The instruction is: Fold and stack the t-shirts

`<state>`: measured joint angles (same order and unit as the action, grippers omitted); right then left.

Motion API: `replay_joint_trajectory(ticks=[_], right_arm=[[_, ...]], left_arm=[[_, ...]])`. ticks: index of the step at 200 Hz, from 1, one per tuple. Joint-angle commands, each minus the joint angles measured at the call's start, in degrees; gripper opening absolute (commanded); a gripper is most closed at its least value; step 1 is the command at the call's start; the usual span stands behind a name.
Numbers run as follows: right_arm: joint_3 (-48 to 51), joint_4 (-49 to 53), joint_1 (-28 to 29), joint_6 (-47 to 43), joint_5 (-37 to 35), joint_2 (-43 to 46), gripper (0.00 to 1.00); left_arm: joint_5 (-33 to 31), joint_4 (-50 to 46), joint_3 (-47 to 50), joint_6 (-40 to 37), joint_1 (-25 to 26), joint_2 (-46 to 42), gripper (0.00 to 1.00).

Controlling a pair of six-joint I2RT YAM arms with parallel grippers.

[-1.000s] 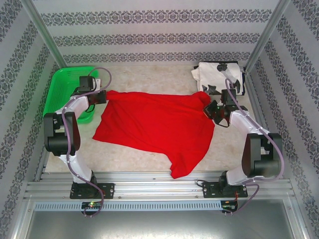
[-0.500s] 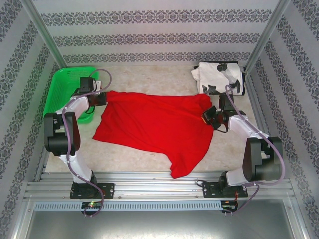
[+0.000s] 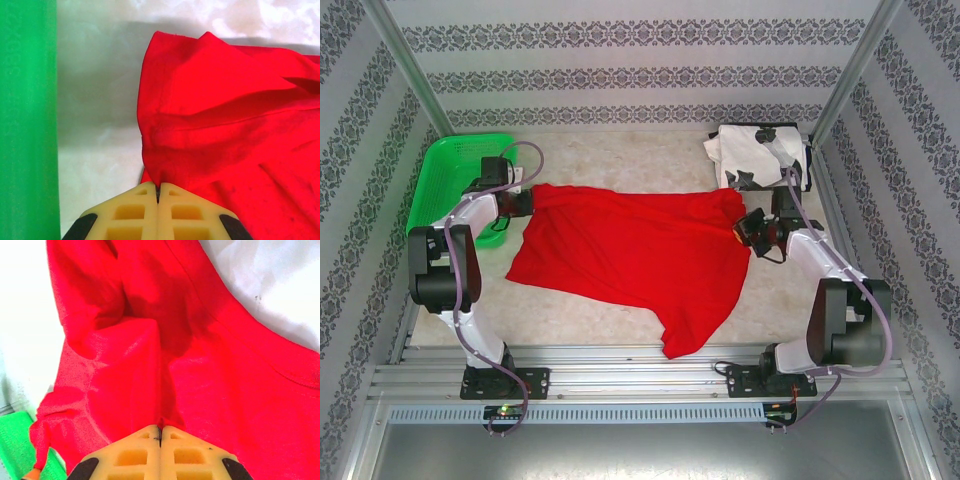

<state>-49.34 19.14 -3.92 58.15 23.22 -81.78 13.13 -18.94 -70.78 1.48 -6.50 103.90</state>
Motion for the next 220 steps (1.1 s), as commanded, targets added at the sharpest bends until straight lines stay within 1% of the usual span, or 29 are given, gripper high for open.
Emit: replay_joint_trajectory(ticks=[1,23,71,101,167,200,220], right_arm=[[-1.4,2.2,-0.8,-1.4,2.1,1.7,0.0],[-1.7,3.1,-1.8,-2.3,2.8,1.5,0.0],[-2.6,2.9,-3.6,-3.2,4.2,0.4,0.0],[-3.3,3.1,-3.7,-3.6,4.9,-0.1,0.0],[-1.0,3.5,-3.7,-4.3,4.7,-0.7,0.0],[0.5,3.6,-3.6,-4.8,4.5,-1.0,0.0],[1.3,3.6,-3.6,-4.7,4.6,-1.2,0.0]], left_arm=[[1.5,-4.0,-2.9,0.2,-1.1,-1.4,0.0],[3.9,-6.4,-5.0,1.8,-2.3,-1.0,0.0],[9.9,-14.1,-13.5,3.4,-5.3,2.0,0.0],[14.5,-15.5,-14.5,4.0,-5.8,3.3,0.0],[9.8,-15.4,-7.0,1.7,-5.7,4.9,0.0],[7.7,-14.8,-6.0,1.9,-5.6,6.1,0.0],[7.9,-14.7,-6.1,1.8,-5.6,6.7,0.0]])
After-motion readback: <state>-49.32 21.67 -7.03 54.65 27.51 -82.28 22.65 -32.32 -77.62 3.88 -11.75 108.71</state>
